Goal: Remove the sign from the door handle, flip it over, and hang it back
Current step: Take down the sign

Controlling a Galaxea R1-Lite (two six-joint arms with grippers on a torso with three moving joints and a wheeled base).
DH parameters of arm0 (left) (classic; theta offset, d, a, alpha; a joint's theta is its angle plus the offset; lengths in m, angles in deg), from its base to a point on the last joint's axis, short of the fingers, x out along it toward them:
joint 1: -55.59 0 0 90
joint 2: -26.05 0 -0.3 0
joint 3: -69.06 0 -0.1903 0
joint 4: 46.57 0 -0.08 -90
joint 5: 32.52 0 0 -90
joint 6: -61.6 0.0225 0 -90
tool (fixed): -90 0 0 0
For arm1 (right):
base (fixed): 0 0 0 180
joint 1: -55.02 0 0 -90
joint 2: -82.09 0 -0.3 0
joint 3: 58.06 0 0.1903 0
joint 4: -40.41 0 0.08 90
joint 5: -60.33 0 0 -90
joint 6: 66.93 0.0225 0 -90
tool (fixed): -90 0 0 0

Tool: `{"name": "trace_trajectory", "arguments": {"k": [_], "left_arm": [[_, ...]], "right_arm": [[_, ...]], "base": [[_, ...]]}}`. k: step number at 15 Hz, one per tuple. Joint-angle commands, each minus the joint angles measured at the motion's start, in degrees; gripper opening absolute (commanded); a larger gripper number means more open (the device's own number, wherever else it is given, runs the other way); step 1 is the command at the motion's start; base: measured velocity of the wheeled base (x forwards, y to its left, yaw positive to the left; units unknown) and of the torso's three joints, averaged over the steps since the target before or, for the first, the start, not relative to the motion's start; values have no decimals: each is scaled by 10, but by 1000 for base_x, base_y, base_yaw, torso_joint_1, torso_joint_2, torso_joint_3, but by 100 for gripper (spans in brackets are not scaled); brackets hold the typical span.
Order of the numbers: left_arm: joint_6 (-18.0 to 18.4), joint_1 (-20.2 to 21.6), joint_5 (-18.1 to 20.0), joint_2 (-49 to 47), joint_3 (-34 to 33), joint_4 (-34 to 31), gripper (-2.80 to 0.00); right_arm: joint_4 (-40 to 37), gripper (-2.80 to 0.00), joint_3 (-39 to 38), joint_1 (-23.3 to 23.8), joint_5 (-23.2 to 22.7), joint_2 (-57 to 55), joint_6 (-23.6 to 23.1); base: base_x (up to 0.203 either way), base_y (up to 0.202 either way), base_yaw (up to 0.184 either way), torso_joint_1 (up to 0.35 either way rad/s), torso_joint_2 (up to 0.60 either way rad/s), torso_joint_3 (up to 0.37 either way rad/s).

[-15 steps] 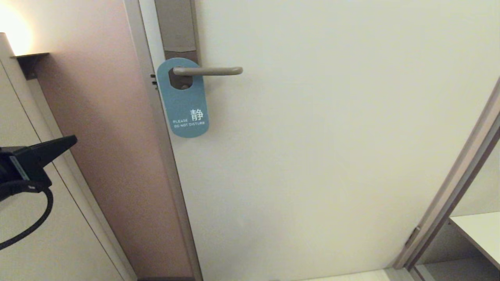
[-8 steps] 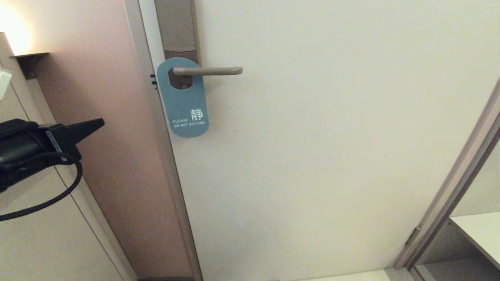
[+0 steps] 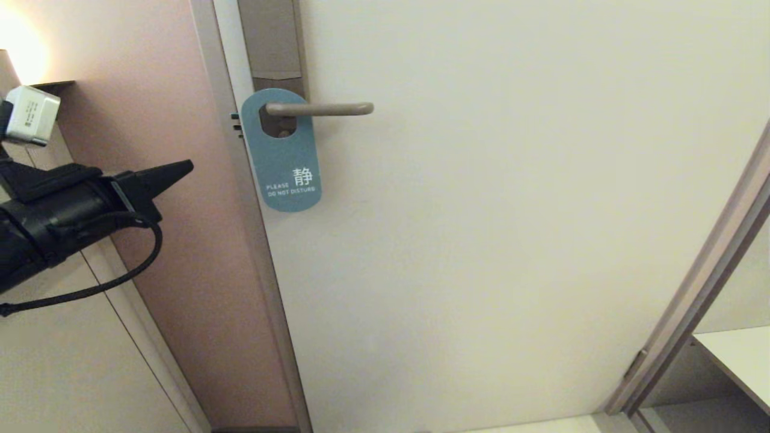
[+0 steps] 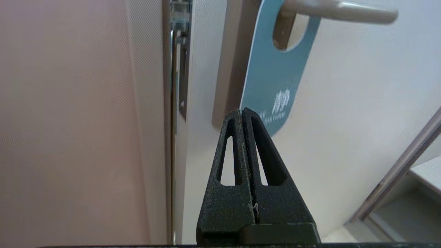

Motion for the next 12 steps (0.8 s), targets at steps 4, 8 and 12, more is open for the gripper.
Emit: {"name": "trace_trajectory", "arguments": {"k": [4,8,12], "left_arm": [[-7,0,19,-62,0,46,-280],[-23,23,82,-93,20,81,-280],[-33,44,167,-115,28,83,-280]], "right_arm": [[0,-280,0,0,0,-1,0],[0,-280,0,0,0,-1,0],[0,-280,0,0,0,-1,0]], "base": [[0,0,0,0,0,0],[0,0,0,0,0,0],[0,0,0,0,0,0]]}}
